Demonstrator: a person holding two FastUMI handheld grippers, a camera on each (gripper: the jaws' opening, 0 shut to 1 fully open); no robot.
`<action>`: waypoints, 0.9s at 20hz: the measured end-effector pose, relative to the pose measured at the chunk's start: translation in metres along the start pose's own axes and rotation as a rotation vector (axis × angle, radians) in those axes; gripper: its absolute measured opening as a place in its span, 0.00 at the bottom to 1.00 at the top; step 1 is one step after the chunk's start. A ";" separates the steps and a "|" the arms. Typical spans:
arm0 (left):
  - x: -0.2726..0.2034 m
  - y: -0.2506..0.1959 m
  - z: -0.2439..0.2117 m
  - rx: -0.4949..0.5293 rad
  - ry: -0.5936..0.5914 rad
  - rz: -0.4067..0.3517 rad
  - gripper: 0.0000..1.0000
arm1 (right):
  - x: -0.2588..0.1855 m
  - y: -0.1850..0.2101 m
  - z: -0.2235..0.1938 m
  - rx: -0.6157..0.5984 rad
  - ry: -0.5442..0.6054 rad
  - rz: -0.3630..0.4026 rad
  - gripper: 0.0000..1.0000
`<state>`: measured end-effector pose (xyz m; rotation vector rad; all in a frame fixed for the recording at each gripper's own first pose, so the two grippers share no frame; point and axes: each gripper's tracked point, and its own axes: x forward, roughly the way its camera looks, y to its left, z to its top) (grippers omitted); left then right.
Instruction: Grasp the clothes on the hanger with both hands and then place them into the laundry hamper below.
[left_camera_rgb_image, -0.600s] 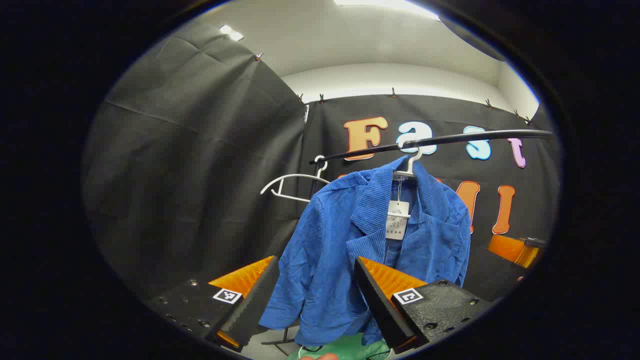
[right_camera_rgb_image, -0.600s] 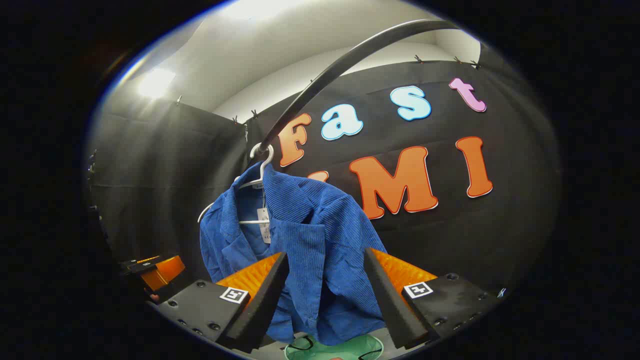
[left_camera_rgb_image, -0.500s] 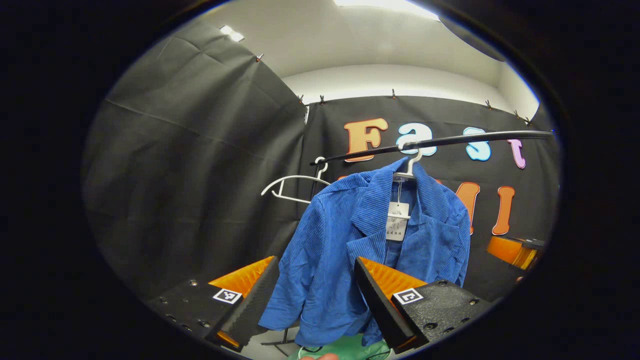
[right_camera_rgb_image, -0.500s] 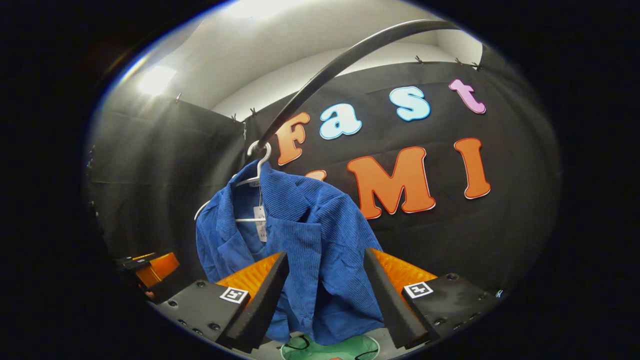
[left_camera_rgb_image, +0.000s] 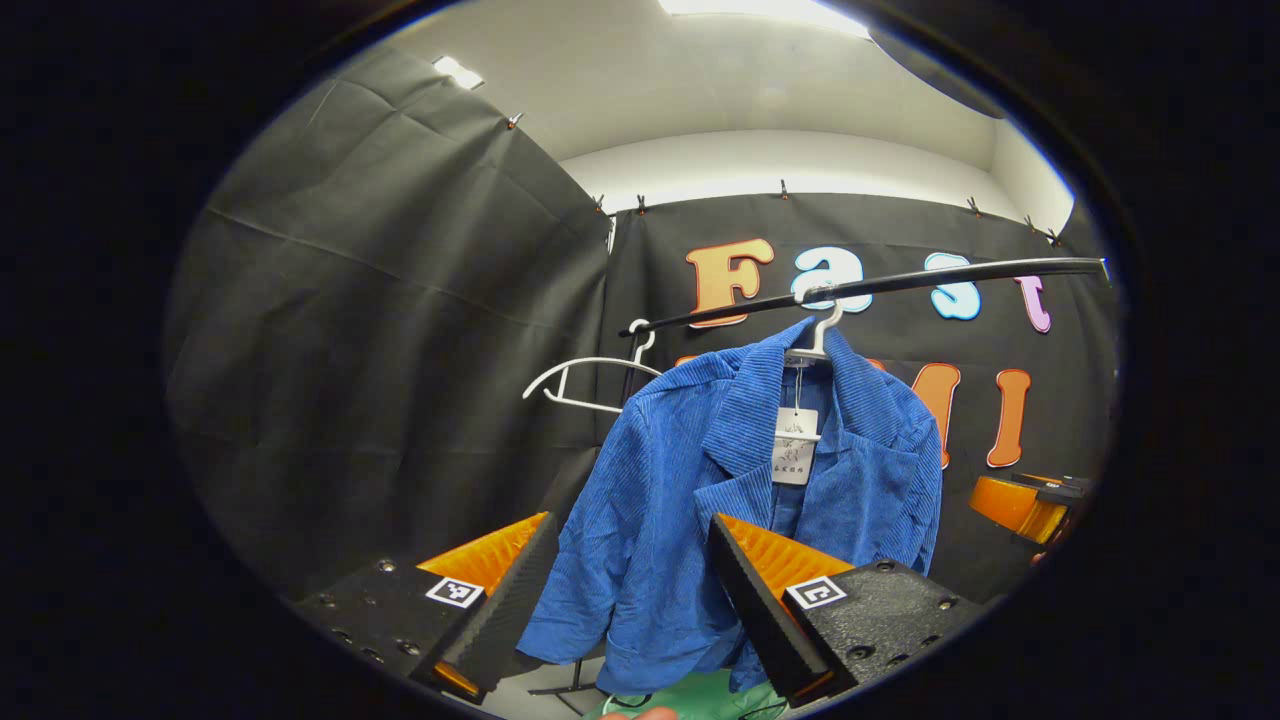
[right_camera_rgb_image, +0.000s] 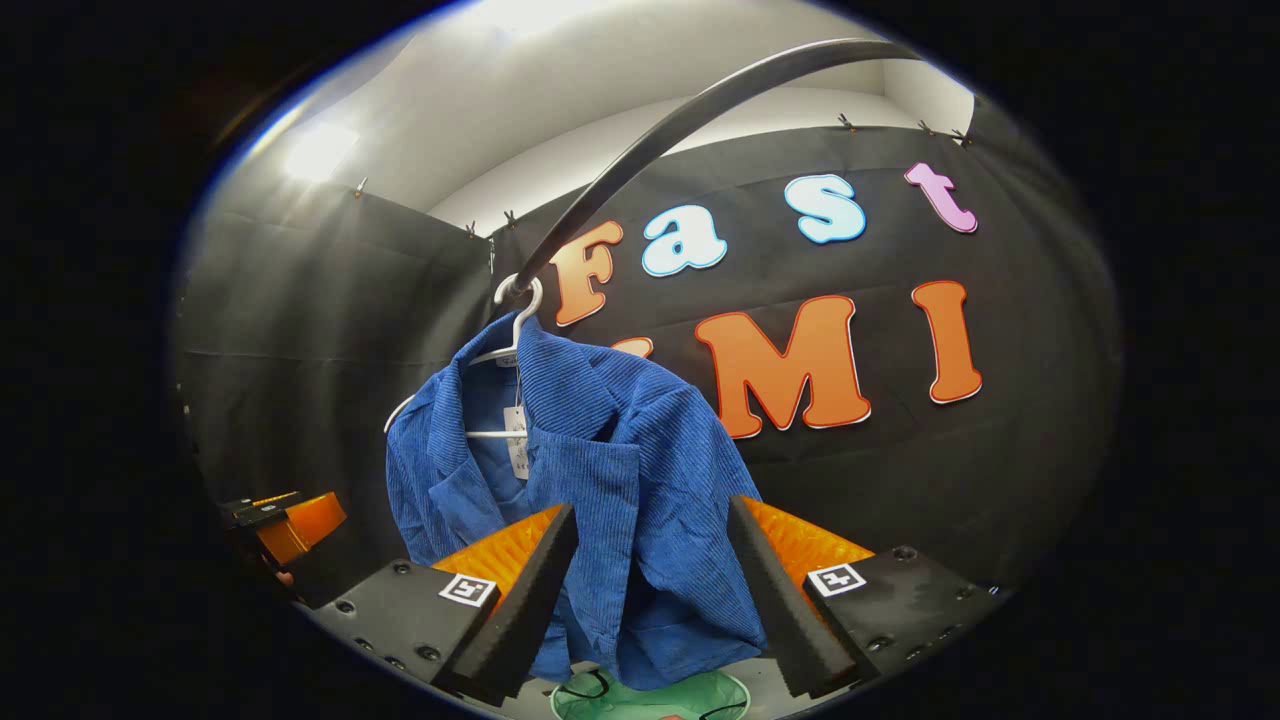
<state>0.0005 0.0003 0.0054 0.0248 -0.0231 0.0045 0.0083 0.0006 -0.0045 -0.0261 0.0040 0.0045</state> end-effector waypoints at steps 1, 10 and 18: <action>0.000 0.000 0.000 0.002 -0.002 0.000 0.92 | 0.000 0.001 0.000 -0.002 -0.001 0.002 0.89; 0.004 0.000 -0.001 0.001 0.001 -0.002 0.92 | 0.005 0.001 -0.004 0.001 0.008 0.003 0.98; 0.006 -0.001 0.006 -0.002 -0.020 -0.006 0.92 | 0.005 0.000 -0.002 -0.009 0.001 -0.006 0.97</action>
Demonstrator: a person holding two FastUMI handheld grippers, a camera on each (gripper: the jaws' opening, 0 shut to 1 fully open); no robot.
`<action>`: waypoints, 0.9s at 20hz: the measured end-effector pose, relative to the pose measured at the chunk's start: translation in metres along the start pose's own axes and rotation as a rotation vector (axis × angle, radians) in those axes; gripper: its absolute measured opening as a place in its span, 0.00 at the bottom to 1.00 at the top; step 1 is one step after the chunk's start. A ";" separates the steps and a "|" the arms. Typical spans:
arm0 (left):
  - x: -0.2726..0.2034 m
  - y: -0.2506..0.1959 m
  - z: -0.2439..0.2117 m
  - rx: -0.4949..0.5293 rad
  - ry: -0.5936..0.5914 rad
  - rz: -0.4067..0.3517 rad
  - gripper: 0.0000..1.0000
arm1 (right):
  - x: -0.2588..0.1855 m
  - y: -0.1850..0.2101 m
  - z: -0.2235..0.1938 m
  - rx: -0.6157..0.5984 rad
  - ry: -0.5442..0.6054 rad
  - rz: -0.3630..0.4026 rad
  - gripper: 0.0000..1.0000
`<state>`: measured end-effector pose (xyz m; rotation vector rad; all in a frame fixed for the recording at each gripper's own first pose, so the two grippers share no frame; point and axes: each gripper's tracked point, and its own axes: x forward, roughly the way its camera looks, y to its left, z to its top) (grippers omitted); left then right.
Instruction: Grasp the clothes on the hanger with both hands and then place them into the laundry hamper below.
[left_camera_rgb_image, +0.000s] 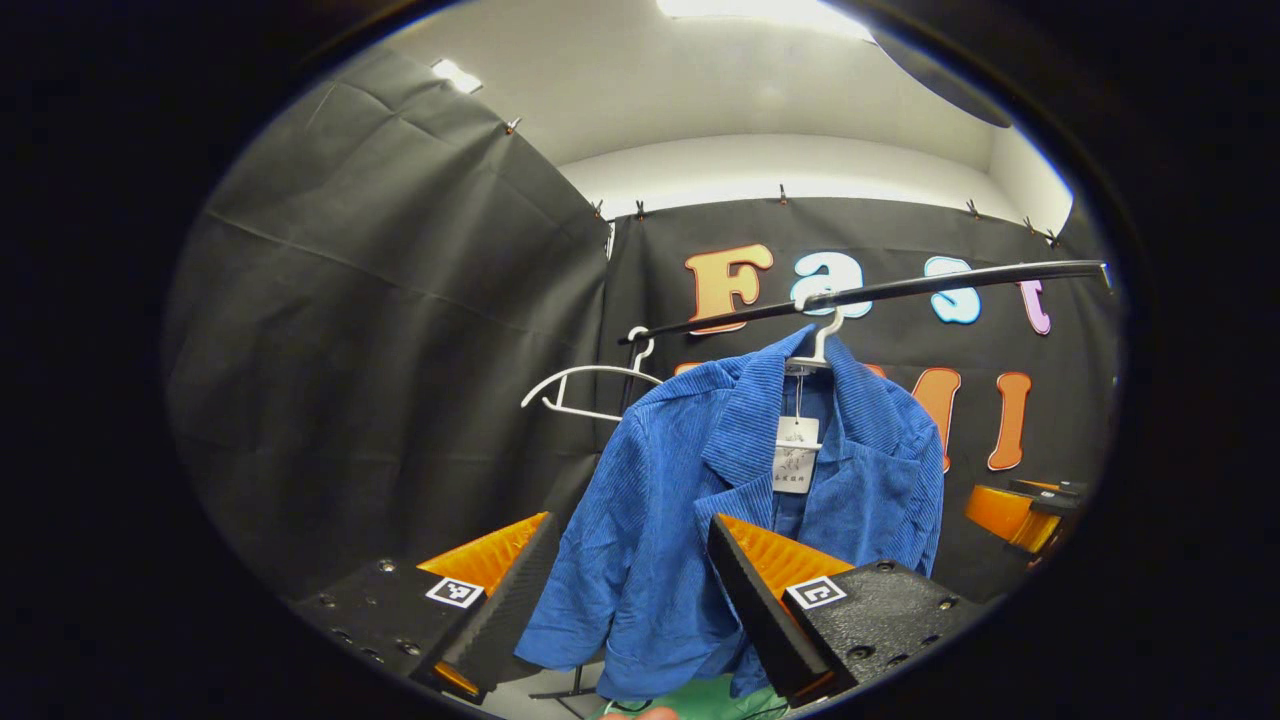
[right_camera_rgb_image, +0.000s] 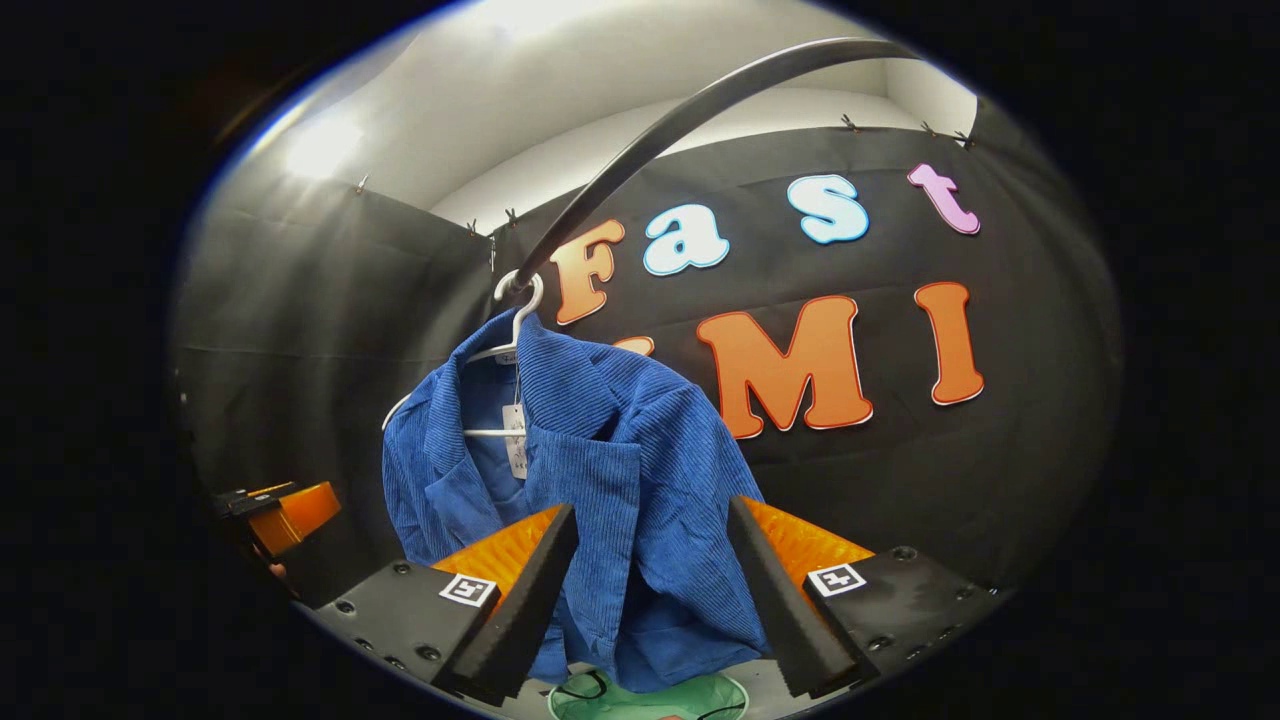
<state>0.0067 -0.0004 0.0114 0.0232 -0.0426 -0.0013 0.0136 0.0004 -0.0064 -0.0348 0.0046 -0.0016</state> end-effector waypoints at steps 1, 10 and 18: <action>-0.001 0.001 0.000 0.002 -0.003 0.000 0.92 | 0.000 0.001 0.000 0.000 0.002 0.001 0.98; -0.003 0.007 -0.001 -0.011 0.009 0.013 0.95 | 0.012 0.012 0.018 -0.047 -0.044 0.023 0.89; -0.011 0.018 -0.010 -0.004 0.039 0.041 0.92 | 0.062 0.049 -0.006 -0.043 0.013 0.103 0.89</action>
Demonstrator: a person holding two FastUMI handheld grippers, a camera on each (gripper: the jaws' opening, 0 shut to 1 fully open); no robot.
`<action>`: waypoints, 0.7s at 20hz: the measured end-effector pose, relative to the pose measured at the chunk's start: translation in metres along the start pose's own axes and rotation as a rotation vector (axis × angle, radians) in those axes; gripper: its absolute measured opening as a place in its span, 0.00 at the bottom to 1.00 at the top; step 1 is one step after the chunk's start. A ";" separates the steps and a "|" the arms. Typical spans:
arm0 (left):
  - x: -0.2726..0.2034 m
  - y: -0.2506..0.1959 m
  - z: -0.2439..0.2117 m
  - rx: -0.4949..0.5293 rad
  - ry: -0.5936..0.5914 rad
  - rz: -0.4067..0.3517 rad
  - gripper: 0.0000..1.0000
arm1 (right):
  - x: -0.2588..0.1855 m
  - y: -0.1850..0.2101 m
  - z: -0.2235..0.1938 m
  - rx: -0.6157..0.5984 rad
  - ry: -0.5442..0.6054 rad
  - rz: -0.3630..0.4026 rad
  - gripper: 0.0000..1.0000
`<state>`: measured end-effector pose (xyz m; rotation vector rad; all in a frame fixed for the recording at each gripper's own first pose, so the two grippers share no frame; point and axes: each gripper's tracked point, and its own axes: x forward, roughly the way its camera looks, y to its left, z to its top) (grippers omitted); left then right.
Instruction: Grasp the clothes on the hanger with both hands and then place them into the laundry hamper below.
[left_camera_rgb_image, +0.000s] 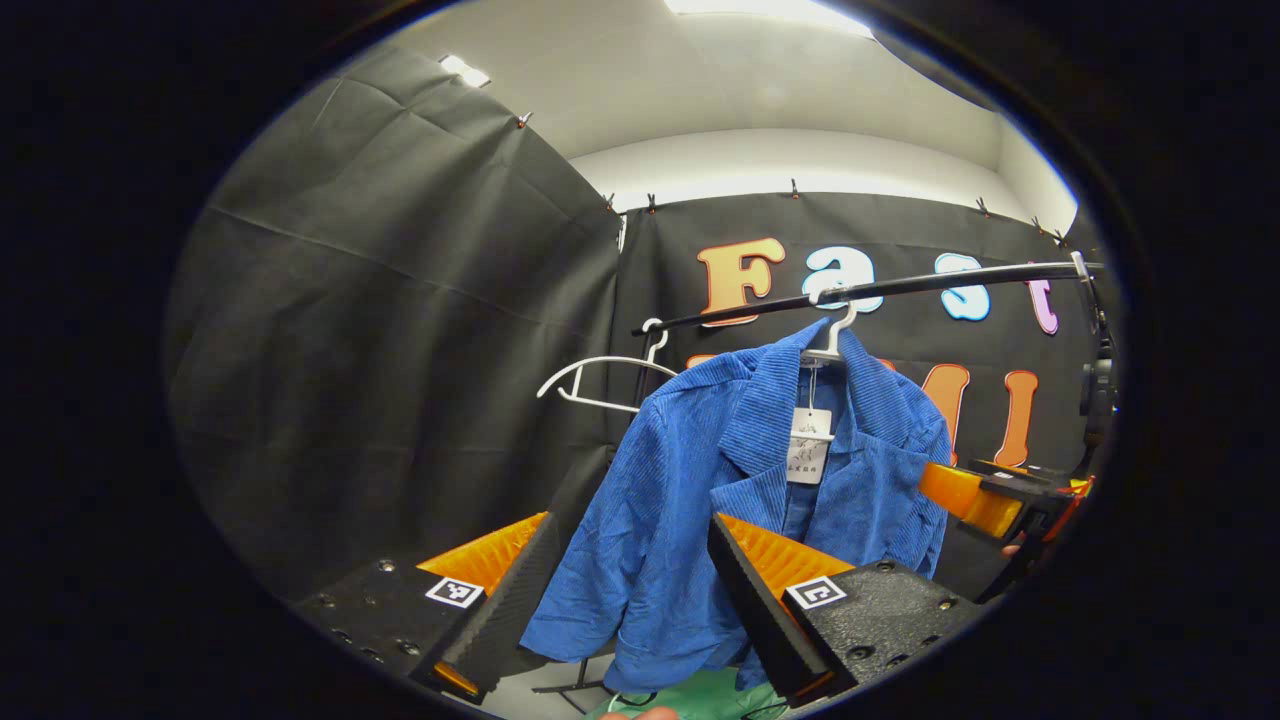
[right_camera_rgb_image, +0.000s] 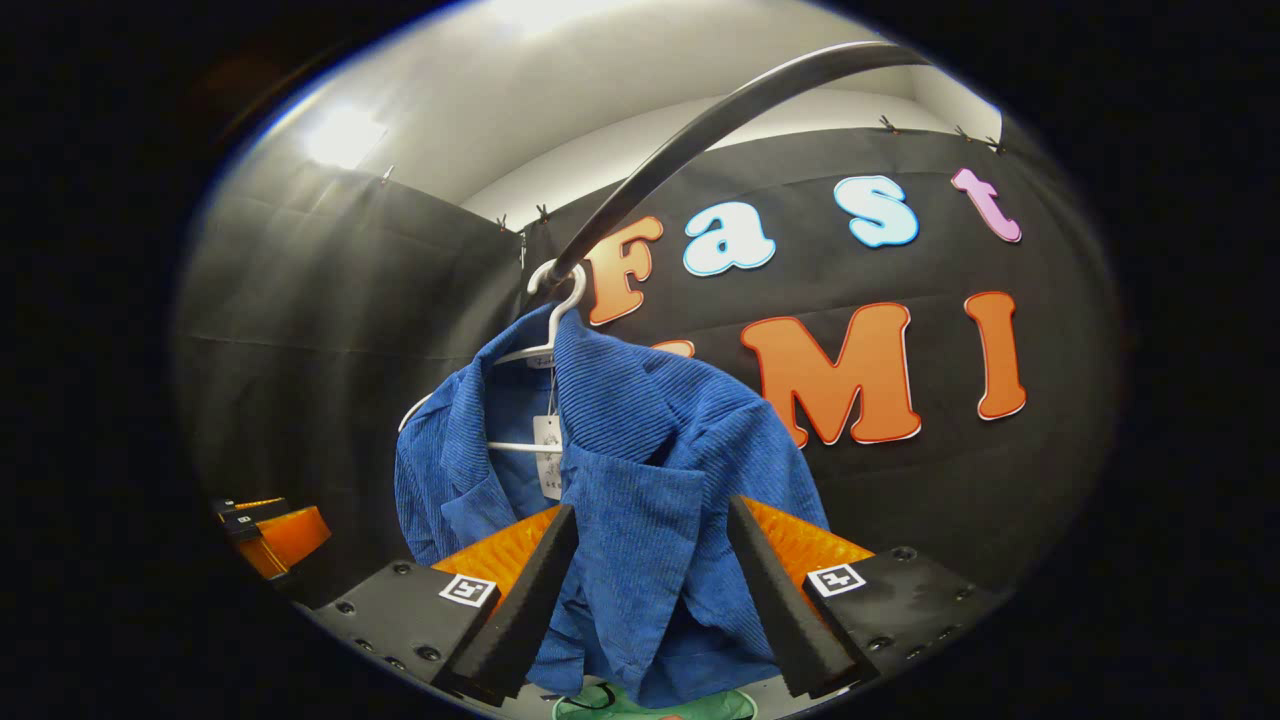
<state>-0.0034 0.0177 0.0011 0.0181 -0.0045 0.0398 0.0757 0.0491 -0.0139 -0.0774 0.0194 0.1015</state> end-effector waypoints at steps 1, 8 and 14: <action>-0.002 0.002 0.000 0.002 0.000 0.006 0.92 | 0.008 0.006 -0.007 -0.004 0.013 0.011 0.89; -0.005 0.018 0.001 0.004 -0.003 0.047 0.92 | 0.049 0.028 -0.074 0.009 0.162 0.015 0.97; -0.010 0.025 -0.003 -0.017 0.014 0.065 0.92 | 0.079 0.016 -0.110 0.031 0.247 -0.098 0.98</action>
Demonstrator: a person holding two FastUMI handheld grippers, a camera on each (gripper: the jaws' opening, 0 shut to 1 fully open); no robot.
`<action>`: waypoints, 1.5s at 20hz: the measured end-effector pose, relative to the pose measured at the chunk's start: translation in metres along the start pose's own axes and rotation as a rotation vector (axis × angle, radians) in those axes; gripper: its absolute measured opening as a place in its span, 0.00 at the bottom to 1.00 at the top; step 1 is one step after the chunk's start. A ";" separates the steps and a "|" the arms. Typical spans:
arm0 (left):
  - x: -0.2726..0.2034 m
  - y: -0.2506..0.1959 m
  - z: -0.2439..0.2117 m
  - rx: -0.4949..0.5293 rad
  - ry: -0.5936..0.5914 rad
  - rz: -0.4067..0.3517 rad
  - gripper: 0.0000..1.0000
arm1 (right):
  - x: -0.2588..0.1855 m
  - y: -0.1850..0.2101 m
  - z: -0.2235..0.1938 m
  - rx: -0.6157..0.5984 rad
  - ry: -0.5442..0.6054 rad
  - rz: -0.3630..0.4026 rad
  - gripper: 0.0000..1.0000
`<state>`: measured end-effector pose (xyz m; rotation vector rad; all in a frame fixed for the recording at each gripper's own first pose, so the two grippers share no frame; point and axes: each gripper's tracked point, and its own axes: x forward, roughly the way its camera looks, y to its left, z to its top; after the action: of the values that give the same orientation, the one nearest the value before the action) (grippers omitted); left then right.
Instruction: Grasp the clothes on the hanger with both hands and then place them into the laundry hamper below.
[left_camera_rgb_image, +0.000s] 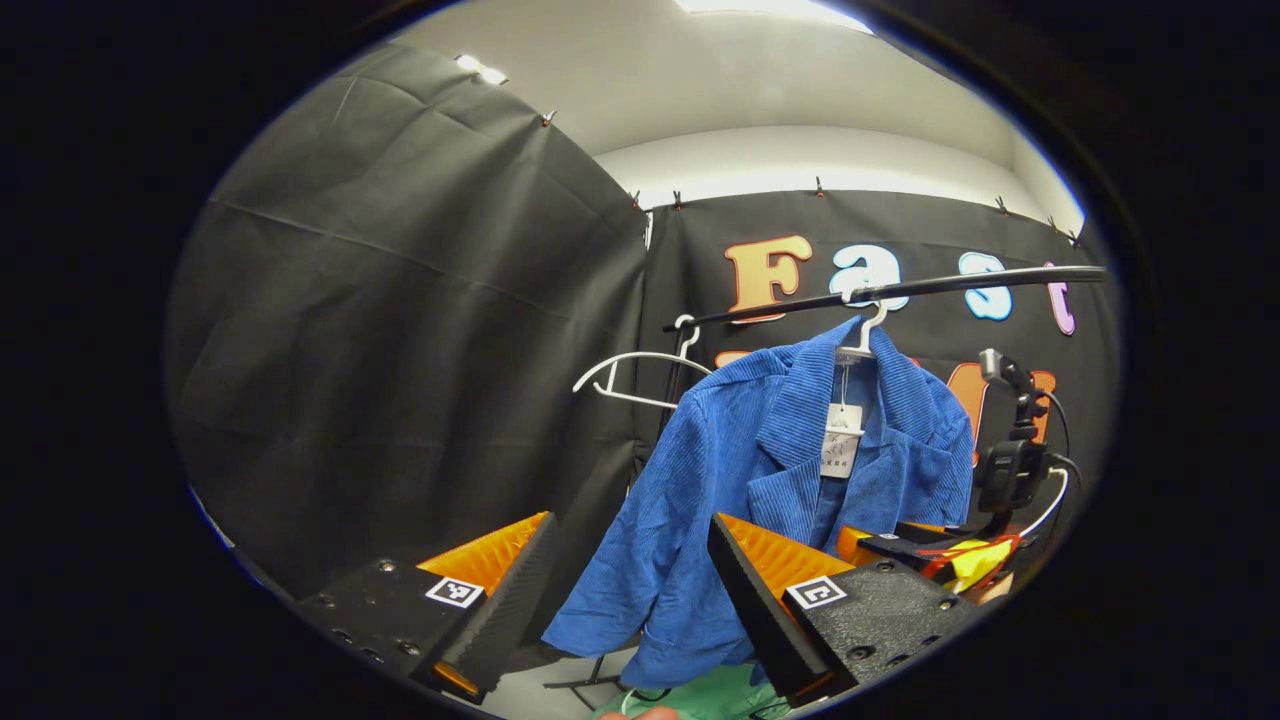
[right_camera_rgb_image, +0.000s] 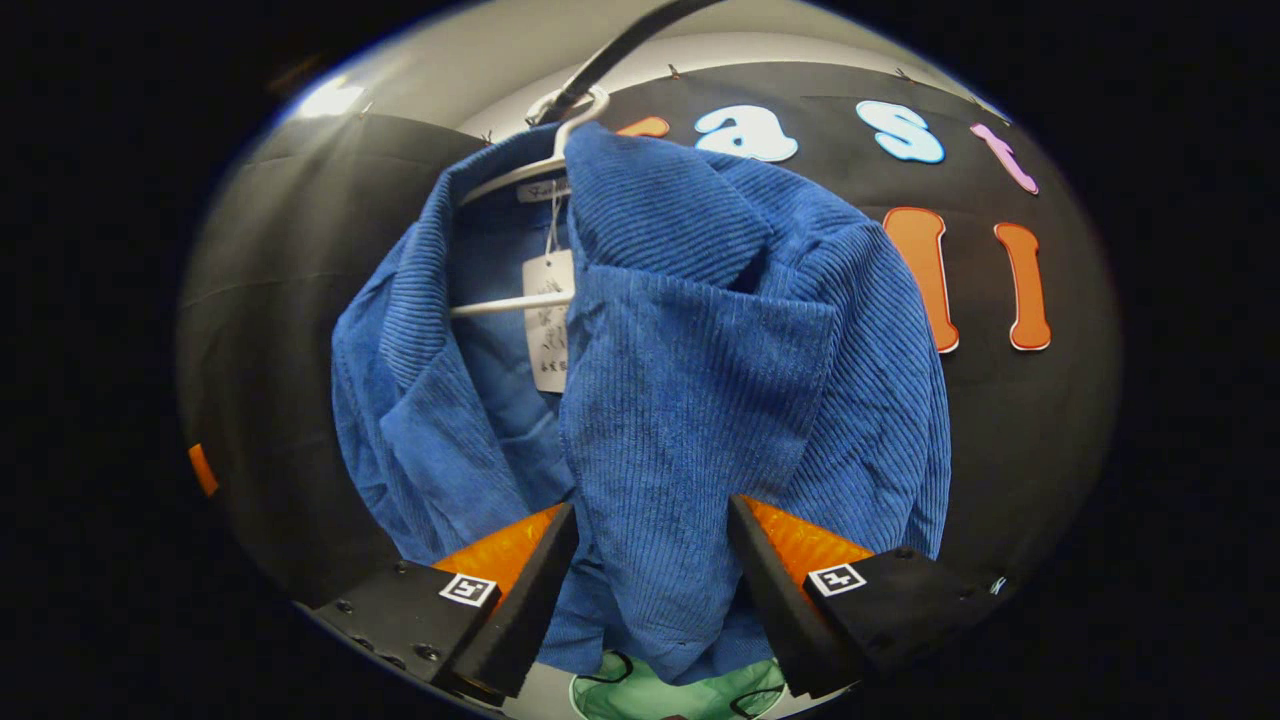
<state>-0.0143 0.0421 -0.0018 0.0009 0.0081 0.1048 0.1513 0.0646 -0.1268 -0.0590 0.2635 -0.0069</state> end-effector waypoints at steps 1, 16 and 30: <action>-0.001 0.001 -0.001 -0.001 0.002 0.000 0.92 | 0.010 -0.002 -0.003 -0.011 -0.002 -0.015 0.98; 0.006 -0.010 -0.020 -0.051 0.035 -0.045 0.92 | -0.021 -0.050 0.037 -0.015 -0.149 -0.020 0.11; 0.074 -0.140 -0.061 -0.243 0.130 -0.312 0.95 | -0.149 -0.104 0.139 -0.070 -0.416 -0.088 0.14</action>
<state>0.0739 -0.0894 -0.0636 -0.2494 0.1245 -0.2066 0.0438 -0.0288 0.0525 -0.1396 -0.1550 -0.0726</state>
